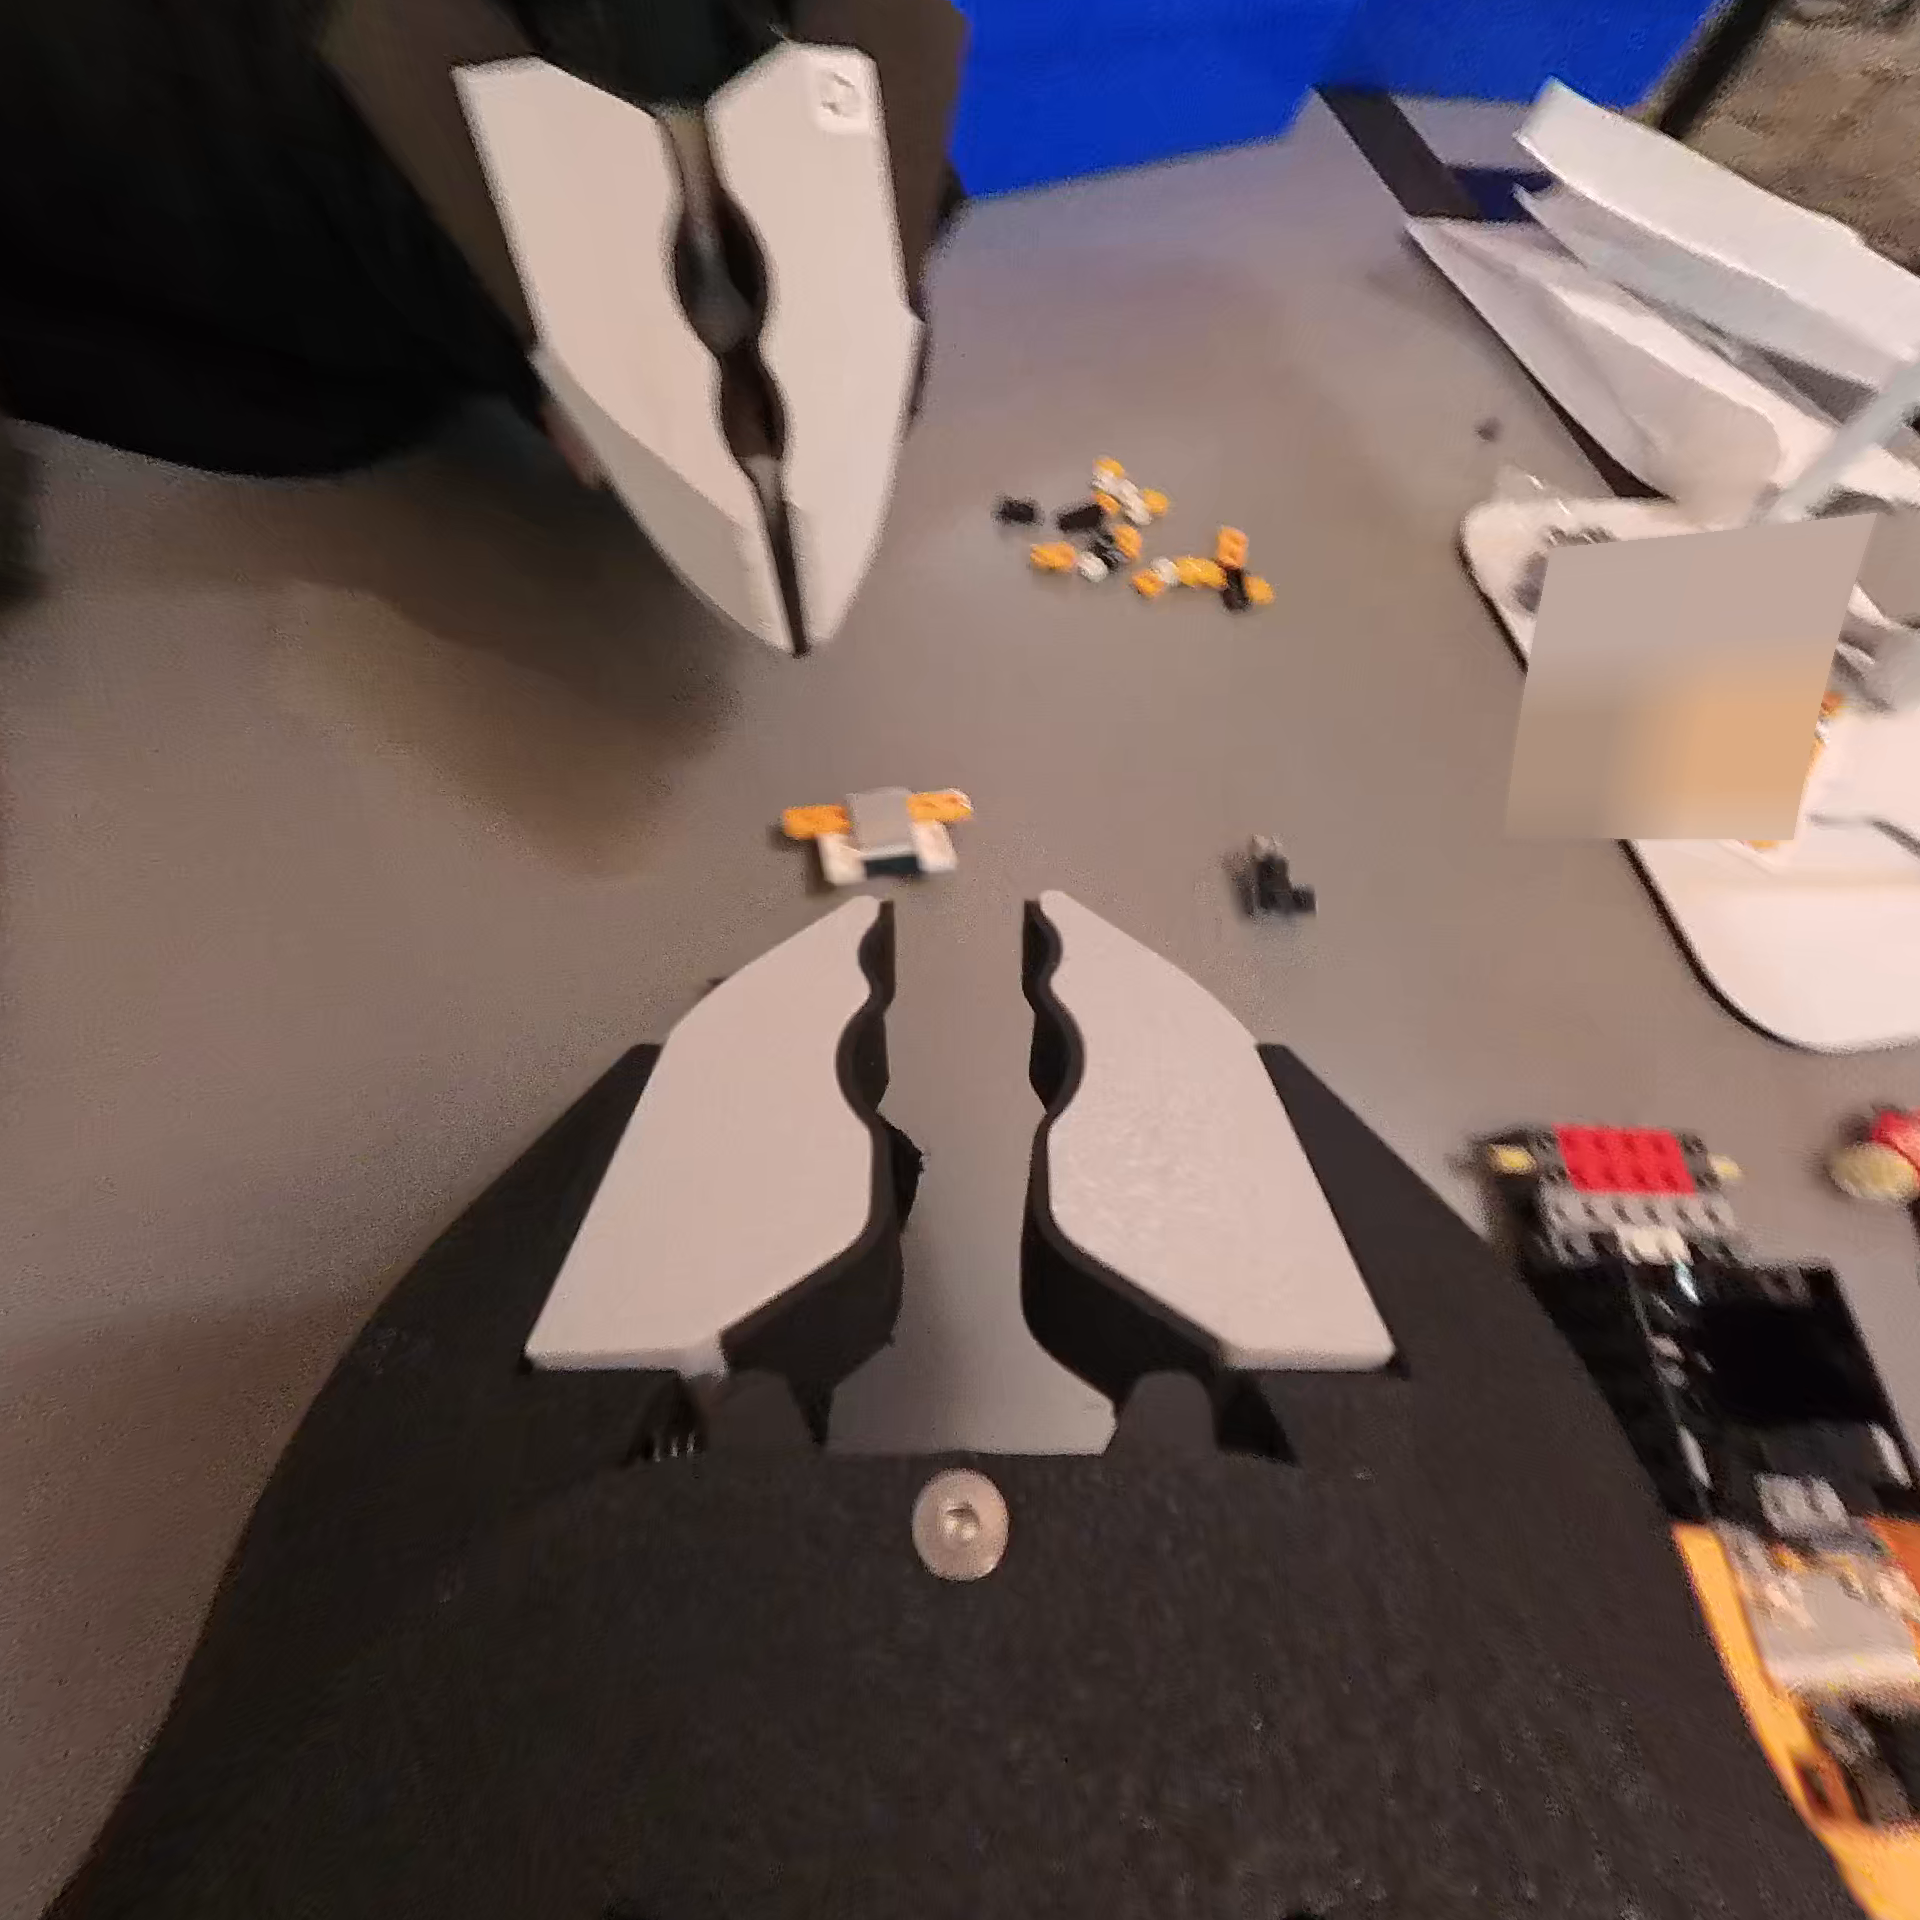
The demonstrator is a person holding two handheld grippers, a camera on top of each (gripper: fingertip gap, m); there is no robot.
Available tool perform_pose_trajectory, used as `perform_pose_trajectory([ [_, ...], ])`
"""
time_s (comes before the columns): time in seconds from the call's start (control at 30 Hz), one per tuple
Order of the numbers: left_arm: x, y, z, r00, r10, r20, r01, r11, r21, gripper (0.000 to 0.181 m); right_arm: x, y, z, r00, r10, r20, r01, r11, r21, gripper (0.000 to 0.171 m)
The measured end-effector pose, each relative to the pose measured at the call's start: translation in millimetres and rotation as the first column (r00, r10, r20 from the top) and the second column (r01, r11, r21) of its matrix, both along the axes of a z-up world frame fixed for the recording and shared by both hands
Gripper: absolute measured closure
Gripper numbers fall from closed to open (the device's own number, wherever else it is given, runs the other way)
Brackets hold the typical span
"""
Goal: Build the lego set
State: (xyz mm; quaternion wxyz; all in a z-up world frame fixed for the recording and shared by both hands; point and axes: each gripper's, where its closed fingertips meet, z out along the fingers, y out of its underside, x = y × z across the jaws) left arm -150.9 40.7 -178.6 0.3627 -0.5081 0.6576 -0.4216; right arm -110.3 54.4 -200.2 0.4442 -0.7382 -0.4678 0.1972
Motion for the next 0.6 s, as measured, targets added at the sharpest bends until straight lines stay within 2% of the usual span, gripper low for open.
perform_pose_trajectory([
  [0.17, 0, 27, -12, 0.990, 0.138, -0.041, -0.138, 0.990, 0.013, 0.181, 28, 29, -15, 0.983, -0.148, 0.109, 0.149, 0.989, -0.004, 0.150],
  [0.37, -5, 53, -17, 0.963, 0.267, -0.043, -0.270, 0.961, -0.055, 0.181, 24, 82, -26, 0.968, -0.167, 0.186, 0.186, 0.978, -0.090, 0.142],
  [0.5, -6, 56, -19, 0.959, 0.280, -0.039, -0.282, 0.958, -0.045, 0.181, 18, 112, -48, 0.952, -0.141, 0.273, 0.201, 0.958, -0.204, 0.138],
  [0.6, -6, 55, -23, 0.960, 0.275, -0.047, -0.276, 0.961, -0.017, 0.181, 15, 122, -61, 0.945, -0.105, 0.311, 0.196, 0.941, -0.276, 0.141],
])
